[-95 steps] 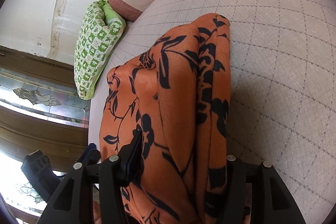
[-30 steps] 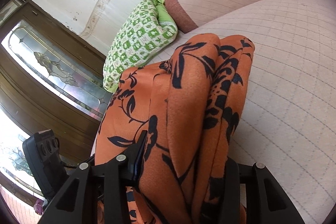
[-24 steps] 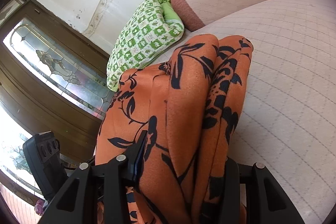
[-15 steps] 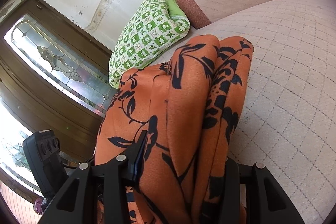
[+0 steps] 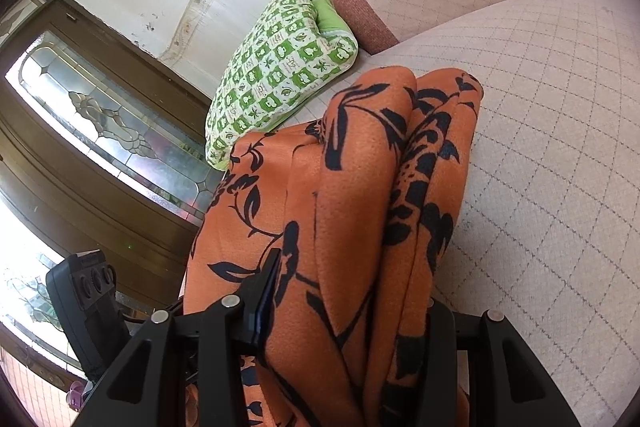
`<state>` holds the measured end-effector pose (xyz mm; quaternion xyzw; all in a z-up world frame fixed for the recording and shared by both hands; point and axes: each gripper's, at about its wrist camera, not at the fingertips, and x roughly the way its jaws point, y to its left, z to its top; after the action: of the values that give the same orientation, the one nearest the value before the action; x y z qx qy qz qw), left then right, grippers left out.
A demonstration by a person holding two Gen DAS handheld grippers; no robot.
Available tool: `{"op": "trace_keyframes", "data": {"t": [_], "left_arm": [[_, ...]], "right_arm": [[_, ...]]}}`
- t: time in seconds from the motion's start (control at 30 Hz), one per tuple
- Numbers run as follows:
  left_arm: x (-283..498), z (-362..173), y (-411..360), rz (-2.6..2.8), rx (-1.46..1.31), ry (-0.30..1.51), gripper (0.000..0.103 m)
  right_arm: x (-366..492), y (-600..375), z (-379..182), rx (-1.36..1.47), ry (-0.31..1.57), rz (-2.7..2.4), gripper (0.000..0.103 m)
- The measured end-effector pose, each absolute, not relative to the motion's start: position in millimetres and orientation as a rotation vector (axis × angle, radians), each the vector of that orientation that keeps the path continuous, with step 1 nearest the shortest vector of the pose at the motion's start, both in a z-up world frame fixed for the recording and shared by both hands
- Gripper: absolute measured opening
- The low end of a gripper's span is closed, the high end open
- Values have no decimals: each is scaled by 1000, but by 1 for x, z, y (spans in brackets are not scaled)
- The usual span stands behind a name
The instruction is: Fold small clothes
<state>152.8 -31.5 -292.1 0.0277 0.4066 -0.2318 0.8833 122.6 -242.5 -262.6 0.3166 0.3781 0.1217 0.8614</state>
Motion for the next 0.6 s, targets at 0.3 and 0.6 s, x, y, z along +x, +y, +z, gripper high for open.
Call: {"op": "trace_keyframes", "data": {"t": [0.3, 0.6], "left_arm": [[152, -292, -30, -476, 53, 849, 46], [153, -293, -33, -463, 47, 860, 46]], "right_arm": [[124, -241, -263, 666, 793, 256, 47], [126, -238, -265, 670, 801, 250, 47]]}}
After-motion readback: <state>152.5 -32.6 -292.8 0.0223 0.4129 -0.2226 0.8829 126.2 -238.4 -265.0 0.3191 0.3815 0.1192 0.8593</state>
